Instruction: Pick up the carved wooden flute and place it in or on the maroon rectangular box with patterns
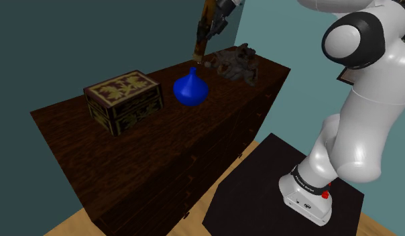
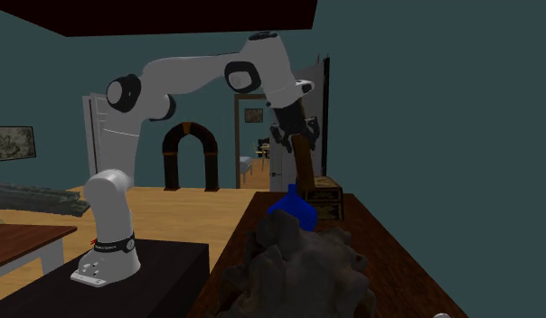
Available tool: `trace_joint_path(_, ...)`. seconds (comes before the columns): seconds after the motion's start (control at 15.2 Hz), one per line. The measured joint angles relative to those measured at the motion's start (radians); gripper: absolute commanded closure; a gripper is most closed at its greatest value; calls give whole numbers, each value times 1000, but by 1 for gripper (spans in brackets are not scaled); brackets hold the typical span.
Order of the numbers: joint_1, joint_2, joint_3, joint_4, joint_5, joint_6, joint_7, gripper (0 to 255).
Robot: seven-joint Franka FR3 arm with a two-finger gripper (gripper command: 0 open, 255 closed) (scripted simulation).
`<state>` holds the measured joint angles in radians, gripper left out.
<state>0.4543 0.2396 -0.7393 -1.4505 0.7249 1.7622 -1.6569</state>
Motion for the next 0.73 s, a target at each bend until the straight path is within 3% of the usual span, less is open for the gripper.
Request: trace_joint_path(0.73, 143, 73, 77, 69, -7, 119, 200, 255)
